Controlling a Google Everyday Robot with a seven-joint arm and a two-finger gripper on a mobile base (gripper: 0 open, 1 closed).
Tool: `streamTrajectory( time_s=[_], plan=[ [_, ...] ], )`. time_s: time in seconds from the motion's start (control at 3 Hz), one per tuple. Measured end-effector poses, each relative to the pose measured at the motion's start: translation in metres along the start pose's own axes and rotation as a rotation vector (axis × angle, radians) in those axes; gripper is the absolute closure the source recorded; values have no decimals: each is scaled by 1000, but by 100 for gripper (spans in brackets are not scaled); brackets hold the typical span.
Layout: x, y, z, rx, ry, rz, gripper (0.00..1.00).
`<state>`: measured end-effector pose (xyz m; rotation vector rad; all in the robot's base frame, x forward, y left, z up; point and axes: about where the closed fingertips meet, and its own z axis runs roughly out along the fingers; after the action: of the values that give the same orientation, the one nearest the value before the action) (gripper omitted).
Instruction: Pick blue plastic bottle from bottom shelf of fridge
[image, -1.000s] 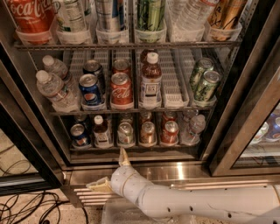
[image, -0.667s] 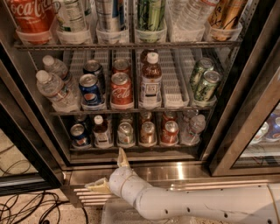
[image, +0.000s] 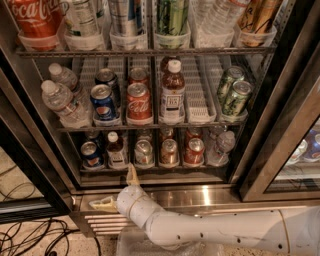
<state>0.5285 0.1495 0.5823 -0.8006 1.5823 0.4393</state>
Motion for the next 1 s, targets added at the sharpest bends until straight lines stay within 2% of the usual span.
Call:
streamTrajectory(
  time_s=[0.33,1.0],
  plan=[
    [-6,4,9,37,-50,-17,0],
    [-22,-1,11,171,-128,-62,0]
  ],
)
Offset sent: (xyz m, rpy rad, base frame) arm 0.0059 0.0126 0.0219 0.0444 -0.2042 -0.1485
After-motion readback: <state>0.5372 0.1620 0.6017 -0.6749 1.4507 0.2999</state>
